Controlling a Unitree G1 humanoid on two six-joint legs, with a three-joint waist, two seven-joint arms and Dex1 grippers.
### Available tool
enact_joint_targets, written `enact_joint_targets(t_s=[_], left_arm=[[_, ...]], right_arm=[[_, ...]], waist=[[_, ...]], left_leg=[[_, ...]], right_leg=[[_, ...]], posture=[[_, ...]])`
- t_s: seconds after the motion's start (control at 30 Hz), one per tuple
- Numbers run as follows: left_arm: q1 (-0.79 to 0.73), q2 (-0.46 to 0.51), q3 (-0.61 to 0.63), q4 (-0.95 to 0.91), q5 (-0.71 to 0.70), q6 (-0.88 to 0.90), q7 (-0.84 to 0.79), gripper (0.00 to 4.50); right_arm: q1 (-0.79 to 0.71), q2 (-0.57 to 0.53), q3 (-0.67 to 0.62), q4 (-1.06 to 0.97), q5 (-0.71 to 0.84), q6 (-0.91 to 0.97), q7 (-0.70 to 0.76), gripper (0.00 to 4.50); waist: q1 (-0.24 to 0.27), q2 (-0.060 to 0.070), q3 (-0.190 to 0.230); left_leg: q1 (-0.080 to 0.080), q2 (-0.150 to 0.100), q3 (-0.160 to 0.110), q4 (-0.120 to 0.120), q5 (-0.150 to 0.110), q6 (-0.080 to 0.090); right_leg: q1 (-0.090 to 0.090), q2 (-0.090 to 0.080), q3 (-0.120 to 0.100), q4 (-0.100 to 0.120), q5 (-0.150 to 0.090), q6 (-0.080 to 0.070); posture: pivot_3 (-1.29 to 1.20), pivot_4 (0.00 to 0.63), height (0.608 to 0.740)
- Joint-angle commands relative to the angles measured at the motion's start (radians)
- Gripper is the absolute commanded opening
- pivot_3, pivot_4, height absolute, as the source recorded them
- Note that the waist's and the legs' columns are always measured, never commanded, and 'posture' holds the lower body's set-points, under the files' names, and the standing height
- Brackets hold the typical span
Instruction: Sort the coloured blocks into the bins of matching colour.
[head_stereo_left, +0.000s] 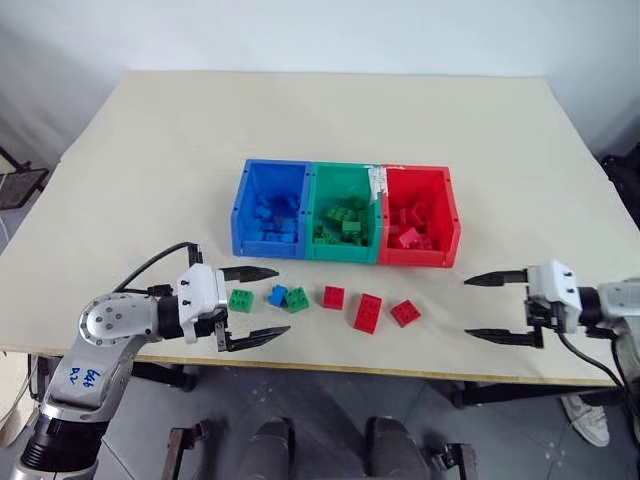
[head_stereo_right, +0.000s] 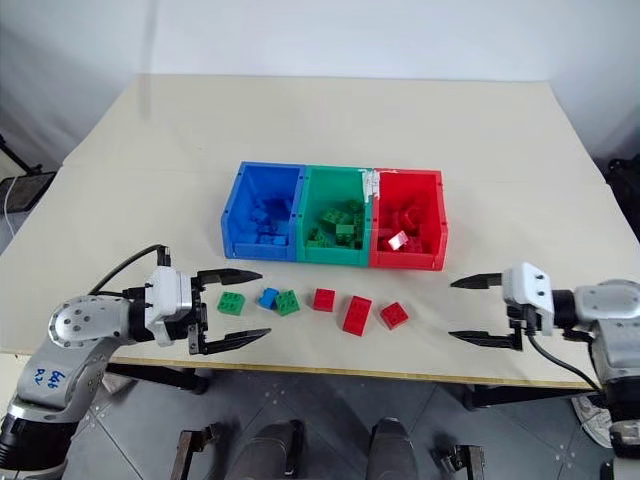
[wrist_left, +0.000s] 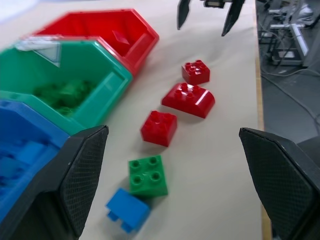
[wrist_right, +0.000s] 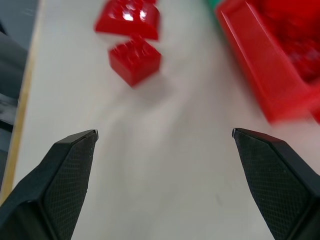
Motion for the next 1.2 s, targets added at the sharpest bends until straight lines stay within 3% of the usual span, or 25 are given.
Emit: enact_joint_targets(t_s=[0.03,0.33,0.43,0.7,0.9,1.07,1.2], left_arm=[[0.055,0.019,0.051,0.002,0.004,-0.020,0.002,4.45],[0.171,0.045,0.139,-0.021,-0.012,-0.013,0.003,4.45],[0.189,0.045,0.167,-0.020,-0.016,-0.021,0.010,4.50],[0.201,0.020,0.179,-0.026,-0.016,-0.035,0.033,4.50],[0.167,-0.033,0.249,-0.020,-0.084,-0.020,0.094,4.50],[0.164,-0.040,0.287,0.013,-0.087,-0.028,0.115,4.50],[0.151,-0.057,0.304,0.048,-0.073,-0.075,0.122,4.50]], right_arm=[[-0.055,0.026,0.094,-0.089,-0.027,0.077,0.057,4.50],[-0.268,0.188,0.261,0.172,-0.214,-0.095,0.018,4.50],[-0.283,0.193,0.278,0.190,-0.210,-0.113,0.054,3.89],[-0.263,0.154,0.252,0.180,-0.138,-0.115,0.083,1.44],[-0.247,0.177,0.048,-0.013,0.064,0.247,-0.153,1.46],[-0.317,0.212,-0.068,0.000,0.097,0.346,-0.322,1.46],[-0.403,0.241,-0.066,0.122,0.013,0.314,-0.418,1.46]], waist=[[-0.001,0.000,0.000],[0.008,0.000,0.000],[0.005,-0.001,0.000],[0.005,-0.001,0.000],[0.004,0.000,0.000],[0.002,0.000,0.000],[0.002,0.000,0.000]], left_leg=[[0.000,0.000,0.000,0.000,0.000,0.000],[0.000,0.000,0.000,0.001,-0.001,0.000],[0.000,0.000,0.000,0.001,-0.001,-0.001],[0.002,0.000,0.000,0.001,-0.001,-0.001],[0.000,0.001,0.000,0.001,-0.001,-0.001],[0.000,0.002,0.000,0.001,-0.002,-0.002],[0.000,0.001,0.000,0.001,-0.002,-0.002]], right_leg=[[0.000,0.000,0.000,0.000,0.000,0.000],[0.000,0.000,0.001,-0.001,0.000,0.000],[0.000,0.001,0.001,-0.002,0.000,0.000],[0.001,0.001,0.001,-0.001,0.000,0.000],[-0.001,0.001,0.001,-0.001,0.000,-0.001],[-0.001,0.002,0.001,-0.001,0.000,-0.002],[-0.001,0.002,0.001,-0.001,0.000,-0.002]], posture=[[0.00,0.150,0.740],[0.00,0.150,0.740],[0.00,0.150,0.740],[0.00,0.150,0.740],[0.00,0.150,0.740],[0.00,0.150,0.740],[0.00,0.150,0.740]])
